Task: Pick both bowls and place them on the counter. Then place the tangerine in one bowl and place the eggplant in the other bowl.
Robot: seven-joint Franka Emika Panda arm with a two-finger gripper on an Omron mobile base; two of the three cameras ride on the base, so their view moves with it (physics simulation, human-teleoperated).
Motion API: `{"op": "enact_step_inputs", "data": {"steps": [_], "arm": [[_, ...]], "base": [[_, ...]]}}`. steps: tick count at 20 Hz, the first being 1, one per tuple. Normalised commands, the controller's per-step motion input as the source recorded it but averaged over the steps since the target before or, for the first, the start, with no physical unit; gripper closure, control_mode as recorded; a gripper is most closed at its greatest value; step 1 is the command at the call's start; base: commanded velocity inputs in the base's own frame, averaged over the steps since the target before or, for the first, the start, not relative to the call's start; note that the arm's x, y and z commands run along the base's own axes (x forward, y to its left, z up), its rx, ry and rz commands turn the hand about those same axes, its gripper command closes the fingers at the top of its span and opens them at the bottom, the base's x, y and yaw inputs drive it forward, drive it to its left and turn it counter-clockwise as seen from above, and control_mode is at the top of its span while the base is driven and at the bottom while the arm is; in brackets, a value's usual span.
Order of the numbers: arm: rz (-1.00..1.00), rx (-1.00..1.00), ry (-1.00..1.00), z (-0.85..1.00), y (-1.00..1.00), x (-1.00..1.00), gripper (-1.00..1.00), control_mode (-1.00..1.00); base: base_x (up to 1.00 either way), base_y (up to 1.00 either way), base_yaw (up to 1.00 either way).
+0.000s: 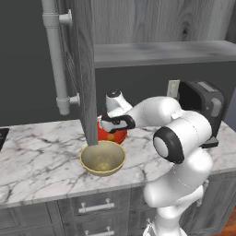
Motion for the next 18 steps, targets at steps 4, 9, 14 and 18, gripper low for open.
{"op": "enact_step_inputs", "data": {"steps": [4,9,14,18], "arm": [[-0.11,0.05,-0.02,0.21,-0.41,-0.36,-1.0,-1.0],[-0.12,0.06,-0.02,0.0,-0.54,-0.44,-1.0,-1.0],[-0.09,0.06,0.0,-0.01,-0.57,-0.4,-1.0,-1.0],[-0.04,0.0,0.0,0.0,-0.55,-0.22,-1.0,-1.0]], "base": [[0.0,0.0,0.0],[0.0,0.0,0.0],[0.0,0.0,0.0],[0.0,0.0,0.0]]}}
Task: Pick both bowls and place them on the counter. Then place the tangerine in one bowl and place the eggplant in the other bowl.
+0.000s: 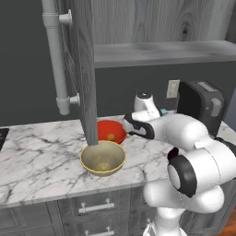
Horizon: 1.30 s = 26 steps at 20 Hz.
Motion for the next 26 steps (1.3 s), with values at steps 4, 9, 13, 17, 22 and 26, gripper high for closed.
{"op": "enact_step_inputs", "data": {"steps": [4,9,13,17,22,26], "arm": [[-0.02,0.0,0.0,0.0,-0.54,-0.24,-1.0,-1.0],[-0.01,0.0,0.01,0.0,-0.57,-0.23,-1.0,-1.0],[-0.03,0.02,0.03,-0.01,-0.6,-0.31,-1.0,-1.0],[-0.03,0.06,0.01,-0.19,-0.57,-0.4,-1.0,-1.0],[-0.02,0.04,0.03,-0.26,-0.36,-0.31,-1.0,-1.0],[0.0,0.0,0.1,-0.24,-0.08,-0.02,-1.0,-1.0]], "base": [[0.0,0.0,0.0],[0.0,0.0,0.0],[0.0,0.0,0.0],[0.0,0.0,0.0],[0.0,0.0,0.0],[0.0,0.0,0.0]]}}
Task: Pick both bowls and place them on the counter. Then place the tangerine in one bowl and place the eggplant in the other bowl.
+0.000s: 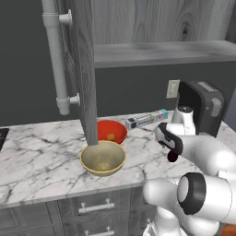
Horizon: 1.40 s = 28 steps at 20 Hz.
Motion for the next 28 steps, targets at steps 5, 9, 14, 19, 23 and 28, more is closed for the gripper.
{"op": "enact_step_inputs", "data": {"steps": [5,9,14,19,23,28], "arm": [[-0.01,0.01,0.09,-0.16,-0.08,0.0,-1.0,-1.0],[-0.02,0.04,0.08,-0.08,-0.23,0.0,-1.0,-1.0],[-0.02,0.02,0.09,-0.18,-0.19,0.0,-1.0,-1.0],[-0.01,0.0,0.08,-0.19,0.0,0.16,-1.0,-1.0],[0.0,0.01,0.03,-0.13,0.0,0.16,-1.0,-1.0],[0.0,0.01,0.0,-0.17,0.0,0.06,-1.0,-1.0]], "base": [[0.0,0.0,0.0],[0.0,0.0,0.0],[0.0,0.0,0.0],[0.0,0.0,0.0],[0.0,0.0,0.0],[0.0,0.0,0.0]]}}
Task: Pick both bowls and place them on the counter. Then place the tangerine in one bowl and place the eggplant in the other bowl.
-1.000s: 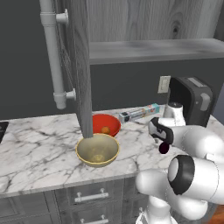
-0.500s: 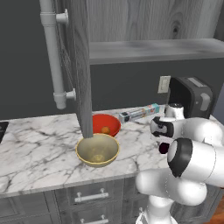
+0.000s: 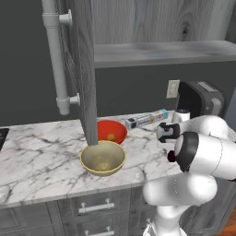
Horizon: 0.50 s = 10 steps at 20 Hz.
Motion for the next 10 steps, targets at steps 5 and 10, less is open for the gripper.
{"op": "enact_step_inputs", "data": {"steps": [5,10], "arm": [[0.0,0.0,0.02,-0.3,0.0,0.0,-1.0,-1.0],[0.0,0.0,0.04,-0.23,0.07,0.0,1.0,-1.0]], "base": [[0.0,0.0,0.0],[0.0,0.0,0.0]]}}
